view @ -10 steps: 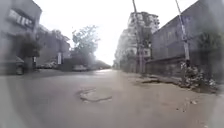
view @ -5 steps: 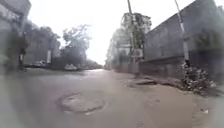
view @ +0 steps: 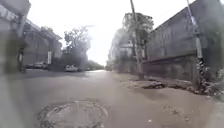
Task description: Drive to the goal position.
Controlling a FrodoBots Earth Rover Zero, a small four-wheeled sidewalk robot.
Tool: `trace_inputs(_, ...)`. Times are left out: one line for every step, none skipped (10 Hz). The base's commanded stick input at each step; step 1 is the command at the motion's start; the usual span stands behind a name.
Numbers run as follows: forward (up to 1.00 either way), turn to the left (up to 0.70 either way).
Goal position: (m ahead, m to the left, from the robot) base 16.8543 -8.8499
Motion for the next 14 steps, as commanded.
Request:
trace_inputs(1.0, 0.06)
trace_inputs(1.0, 0.06)
trace_inputs(1.0, 0.06)
trace_inputs(1.0, 0.06)
trace_inputs(1.0, 0.06)
trace_inputs(1.0, 0.06)
trace_inputs(1.0, 0.06)
trace_inputs(1.0, 0.06)
trace_inputs(1.0, 0.06)
trace_inputs(1.0, 0.06)
trace_inputs(1.0, 0.06)
trace_inputs(1.0, 0.06)
trace_inputs(1.0, 0.06)
trace_inputs(1.0, 0.06)
